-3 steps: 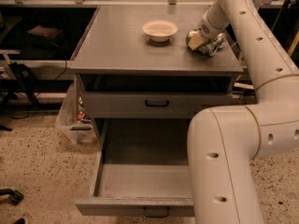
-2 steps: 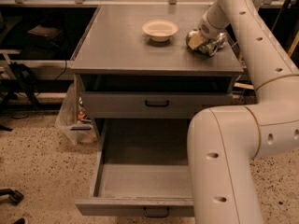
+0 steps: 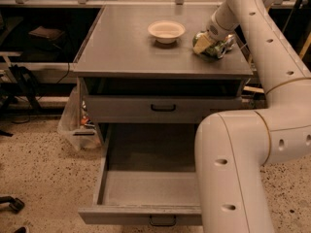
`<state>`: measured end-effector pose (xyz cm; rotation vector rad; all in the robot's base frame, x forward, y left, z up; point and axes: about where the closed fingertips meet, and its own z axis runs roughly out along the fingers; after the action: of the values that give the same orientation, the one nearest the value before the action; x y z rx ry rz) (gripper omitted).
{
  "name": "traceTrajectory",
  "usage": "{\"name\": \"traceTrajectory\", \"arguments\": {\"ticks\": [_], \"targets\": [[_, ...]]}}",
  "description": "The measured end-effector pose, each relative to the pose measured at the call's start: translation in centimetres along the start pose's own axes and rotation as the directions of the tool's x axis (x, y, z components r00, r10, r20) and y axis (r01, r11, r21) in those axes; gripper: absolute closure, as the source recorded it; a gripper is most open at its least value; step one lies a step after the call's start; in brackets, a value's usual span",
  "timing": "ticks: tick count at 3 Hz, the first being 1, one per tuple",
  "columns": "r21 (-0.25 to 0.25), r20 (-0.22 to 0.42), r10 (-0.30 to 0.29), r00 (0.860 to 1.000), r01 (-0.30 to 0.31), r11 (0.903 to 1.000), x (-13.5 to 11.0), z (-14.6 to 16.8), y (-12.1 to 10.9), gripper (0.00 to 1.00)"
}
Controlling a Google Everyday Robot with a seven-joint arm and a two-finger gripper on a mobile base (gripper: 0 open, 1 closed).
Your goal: Pick green can from middle drawer and place on counter
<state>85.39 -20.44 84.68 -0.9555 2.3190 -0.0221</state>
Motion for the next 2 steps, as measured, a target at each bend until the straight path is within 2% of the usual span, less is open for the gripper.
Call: {"name": "traceTrajectory", "arguments": {"ticks": [1,2], "targets": [[0.000,0.000,0.000,1.000,0.000,1.0000,0.00,0.00,0.00,0.00],[0.000,0.000,0.000,1.000,0.000,1.0000,0.00,0.00,0.00,0.00]]}}
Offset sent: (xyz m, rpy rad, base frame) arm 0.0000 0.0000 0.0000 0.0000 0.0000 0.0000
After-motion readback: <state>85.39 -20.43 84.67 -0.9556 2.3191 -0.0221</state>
